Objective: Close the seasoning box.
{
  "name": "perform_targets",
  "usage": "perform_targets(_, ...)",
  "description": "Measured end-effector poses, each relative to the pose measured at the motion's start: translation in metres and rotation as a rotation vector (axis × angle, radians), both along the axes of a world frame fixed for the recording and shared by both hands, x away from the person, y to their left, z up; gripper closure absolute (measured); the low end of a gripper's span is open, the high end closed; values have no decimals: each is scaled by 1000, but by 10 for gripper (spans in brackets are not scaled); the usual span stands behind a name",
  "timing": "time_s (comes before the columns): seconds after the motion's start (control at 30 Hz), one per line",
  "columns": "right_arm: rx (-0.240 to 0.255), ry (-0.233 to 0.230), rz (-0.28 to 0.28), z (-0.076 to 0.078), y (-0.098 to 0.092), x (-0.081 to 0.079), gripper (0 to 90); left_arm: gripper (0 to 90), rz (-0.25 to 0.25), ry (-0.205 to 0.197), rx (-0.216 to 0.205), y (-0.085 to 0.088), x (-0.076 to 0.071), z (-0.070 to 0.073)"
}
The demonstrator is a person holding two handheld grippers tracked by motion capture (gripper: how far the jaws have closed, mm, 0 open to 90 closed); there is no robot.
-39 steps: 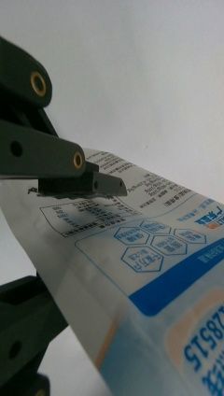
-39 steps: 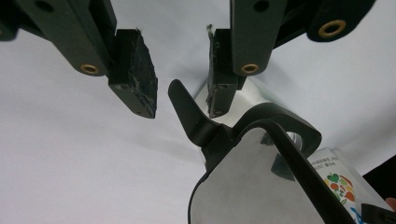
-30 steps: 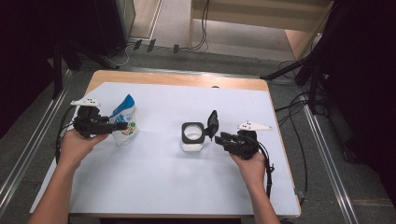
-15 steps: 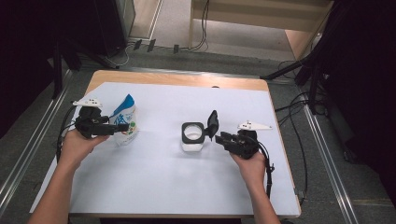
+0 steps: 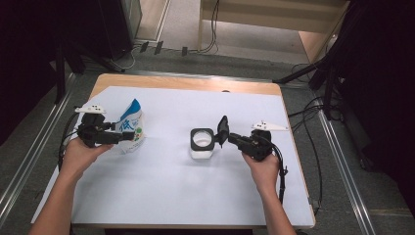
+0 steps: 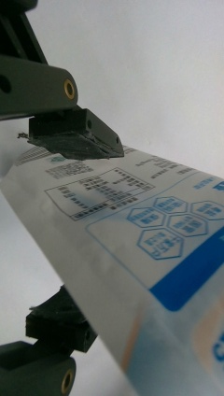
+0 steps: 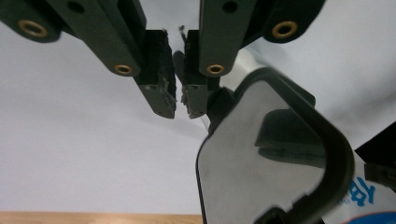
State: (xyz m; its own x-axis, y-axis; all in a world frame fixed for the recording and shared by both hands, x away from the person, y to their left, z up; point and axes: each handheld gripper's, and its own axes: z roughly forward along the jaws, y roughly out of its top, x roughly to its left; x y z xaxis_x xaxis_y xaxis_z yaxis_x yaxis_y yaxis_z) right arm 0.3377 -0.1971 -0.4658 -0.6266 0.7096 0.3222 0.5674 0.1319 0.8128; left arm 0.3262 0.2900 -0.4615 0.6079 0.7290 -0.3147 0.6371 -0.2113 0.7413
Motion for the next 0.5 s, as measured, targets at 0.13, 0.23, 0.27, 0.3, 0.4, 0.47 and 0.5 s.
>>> perform_targets(0.13,-7,-8,15,7,5,7,900,280,9,19,10,0,-3,-3)
perform_targets(0.23,-3,-9,20,12,8,12,900,252,4,26,17,-1,-6,-7)
perform_targets(0.27,1,-9,21,13,8,14,900,246,4,28,25,-1,-8,-8)
perform_targets(0.3,9,-9,24,14,9,15,900,246,4,30,22,-1,-9,-9)
perform_targets(0.4,12,-13,35,17,13,19,900,234,7,43,3,0,-12,-13)
perform_targets(0.47,16,-11,43,18,15,21,900,234,5,45,9,0,-13,-14)
perform_targets(0.5,17,-12,42,18,16,22,900,234,7,39,18,0,-14,-14)
